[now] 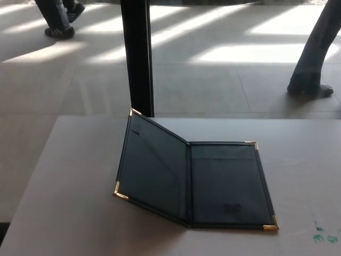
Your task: The robot uses its left hand to push the cover of the diary kept in the middle of the desk to close it
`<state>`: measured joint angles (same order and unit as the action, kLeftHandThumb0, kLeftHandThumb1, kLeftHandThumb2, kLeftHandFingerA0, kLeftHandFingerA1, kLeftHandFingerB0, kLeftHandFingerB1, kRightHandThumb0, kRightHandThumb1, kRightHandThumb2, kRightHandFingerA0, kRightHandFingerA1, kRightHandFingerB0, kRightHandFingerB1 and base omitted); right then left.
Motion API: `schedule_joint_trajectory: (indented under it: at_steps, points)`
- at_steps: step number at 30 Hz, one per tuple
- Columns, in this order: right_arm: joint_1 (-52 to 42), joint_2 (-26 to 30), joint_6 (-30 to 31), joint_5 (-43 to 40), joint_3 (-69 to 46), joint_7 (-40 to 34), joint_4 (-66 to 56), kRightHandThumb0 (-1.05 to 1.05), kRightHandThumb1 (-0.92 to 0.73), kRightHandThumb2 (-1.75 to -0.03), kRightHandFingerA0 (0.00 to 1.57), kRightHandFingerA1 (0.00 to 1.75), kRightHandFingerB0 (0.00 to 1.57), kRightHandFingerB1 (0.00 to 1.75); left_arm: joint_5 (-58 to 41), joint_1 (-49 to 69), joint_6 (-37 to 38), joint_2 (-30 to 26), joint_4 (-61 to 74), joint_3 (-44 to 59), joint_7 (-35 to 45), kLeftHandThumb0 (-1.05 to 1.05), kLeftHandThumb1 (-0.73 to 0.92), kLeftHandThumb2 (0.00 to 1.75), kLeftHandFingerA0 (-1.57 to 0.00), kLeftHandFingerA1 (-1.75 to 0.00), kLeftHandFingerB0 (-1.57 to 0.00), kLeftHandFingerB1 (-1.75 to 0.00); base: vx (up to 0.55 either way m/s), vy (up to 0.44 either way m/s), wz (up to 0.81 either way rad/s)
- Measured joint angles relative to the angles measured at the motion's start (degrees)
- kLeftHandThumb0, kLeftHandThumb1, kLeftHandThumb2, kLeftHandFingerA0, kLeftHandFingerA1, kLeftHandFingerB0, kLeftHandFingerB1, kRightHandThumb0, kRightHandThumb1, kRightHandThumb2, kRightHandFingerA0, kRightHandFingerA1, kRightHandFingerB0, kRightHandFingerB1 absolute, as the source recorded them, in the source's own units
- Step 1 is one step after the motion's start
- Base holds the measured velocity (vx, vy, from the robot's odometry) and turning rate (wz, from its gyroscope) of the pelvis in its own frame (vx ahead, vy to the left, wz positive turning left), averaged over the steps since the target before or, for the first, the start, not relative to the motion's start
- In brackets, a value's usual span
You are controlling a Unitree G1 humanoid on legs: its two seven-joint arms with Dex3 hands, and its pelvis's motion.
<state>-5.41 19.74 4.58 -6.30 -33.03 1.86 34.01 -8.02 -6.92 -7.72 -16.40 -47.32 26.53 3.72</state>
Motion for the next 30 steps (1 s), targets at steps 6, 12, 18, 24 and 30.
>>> schedule_joint_trajectory:
  at_steps: [6,12,18,24,30]
  points:
    - [0.4,0.2,3.3,-4.7,-7.1,0.6,-4.2,-1.03,-0.91,-0.69,0.29,1.04,0.2,0.46,-4.3,-2.3,-2.1,0.0,3.2,8.0,0.0,-0.91,0.91,0.68,-0.72,-0.95,-0.43,-0.86,0.0,0.0,0.0]
    - [0.9,0.2,6.5,-8.7,-10.7,1.4,-7.5,-1.02,-0.92,-0.7,0.27,1.02,0.18,0.46,-6.5,-3.4,-4.5,0.0,13.5,10.6,-1.6,-0.9,0.92,0.73,-0.54,-0.48,-0.36,-0.36,0.0,0.0,0.0]
    - [1.0,0.2,7.9,-10.2,-11.0,1.8,-7.9,-1.02,-0.92,-0.69,0.27,1.02,0.18,0.45,-6.2,-3.9,-7.7,-0.2,25.0,7.6,-3.2,-0.92,0.92,0.68,-0.5,-0.43,-0.36,-0.36,0.0,0.0,0.0]
    - [1.1,0.2,8.8,-11.0,-11.1,1.9,-7.9,-1.03,-0.92,-0.69,0.34,1.03,0.19,0.5,-5.9,-6.4,-12.1,-1.2,35.3,3.7,-4.2,-0.96,0.91,0.75,-0.45,-0.45,-0.33,-0.37,0.0,0.0,0.0]
    - [1.1,0.2,9.8,-11.3,-11.1,1.8,-7.9,-1.03,-0.91,-0.68,0.38,1.05,0.23,0.51,-5.9,-10.7,-16.3,-1.2,43.4,-0.6,-5.0,-0.93,0.92,0.76,-0.44,-0.44,-0.33,-0.38,0.0,0.0,0.0]
